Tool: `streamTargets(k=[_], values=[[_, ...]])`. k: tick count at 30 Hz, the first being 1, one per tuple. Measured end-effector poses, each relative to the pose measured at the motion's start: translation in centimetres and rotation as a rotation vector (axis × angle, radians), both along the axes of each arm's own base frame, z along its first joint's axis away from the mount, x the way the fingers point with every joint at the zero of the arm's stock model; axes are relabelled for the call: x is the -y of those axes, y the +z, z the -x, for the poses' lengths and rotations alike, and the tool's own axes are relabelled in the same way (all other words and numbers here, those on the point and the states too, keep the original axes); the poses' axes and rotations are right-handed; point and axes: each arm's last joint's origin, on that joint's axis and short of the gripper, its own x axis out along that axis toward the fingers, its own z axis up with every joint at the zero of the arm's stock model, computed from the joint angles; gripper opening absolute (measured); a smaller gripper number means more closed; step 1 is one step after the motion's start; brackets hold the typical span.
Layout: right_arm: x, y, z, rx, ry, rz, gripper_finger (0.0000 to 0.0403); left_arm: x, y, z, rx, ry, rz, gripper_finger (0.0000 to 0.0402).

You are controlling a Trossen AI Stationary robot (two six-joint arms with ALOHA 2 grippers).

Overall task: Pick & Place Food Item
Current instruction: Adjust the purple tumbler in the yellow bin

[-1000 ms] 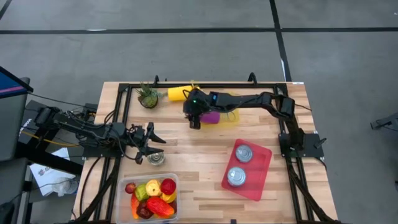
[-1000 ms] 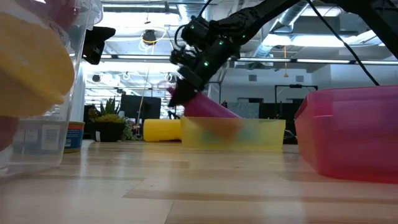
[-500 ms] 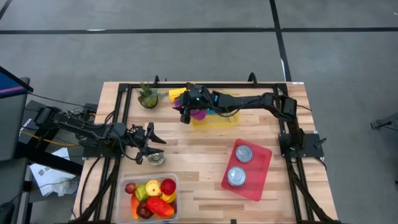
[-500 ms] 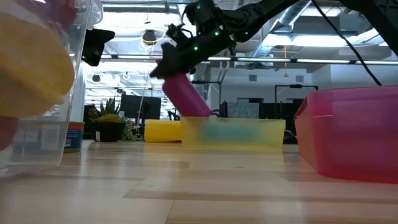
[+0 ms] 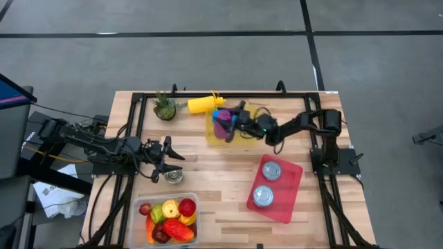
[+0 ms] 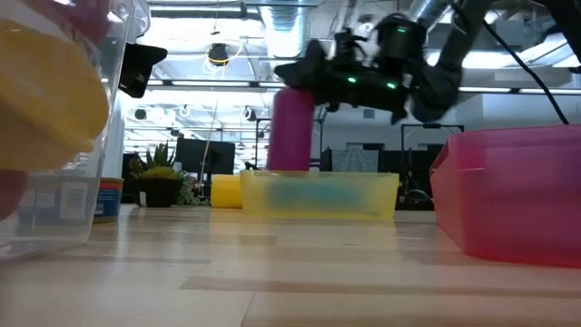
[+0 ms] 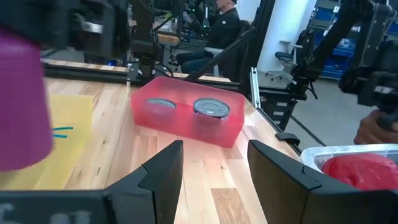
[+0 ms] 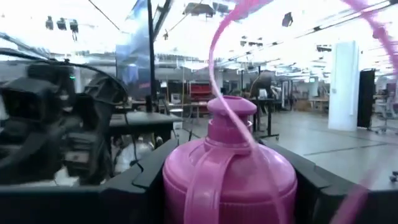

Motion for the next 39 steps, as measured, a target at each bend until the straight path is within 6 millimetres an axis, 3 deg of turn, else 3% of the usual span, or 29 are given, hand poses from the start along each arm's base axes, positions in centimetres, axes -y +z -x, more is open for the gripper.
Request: streamTargets(k=[3,9,20,33,39], values=[[-0.9,-1.2,1.1,-0.008,0.014,-0.008,0.0192,0.0,0.1,0.0,0.017,0.000,-0.007,0.0172],[-1.9,-1.9,0.5,-0.105,0.040,0.006,0.0192,0.0,0.5,0.0,0.052,0.004,-0.007,0.0172],[-1.5,-3.3,0.3,-0.255,0.032,-0.018,0.0192,0.0,0.5,0.0,0.051,0.004,-0.008,0.0172],[-1.5,-3.5,0.2,-0.286,0.035,-0.045,0.0193,0.0,0.5,0.0,0.049,0.003,-0.008,0.0172],[-1.5,-3.8,0.3,-0.289,0.011,-0.084,0.0285,0.0,0.5,0.0,0.049,0.003,-0.008,0.0172]])
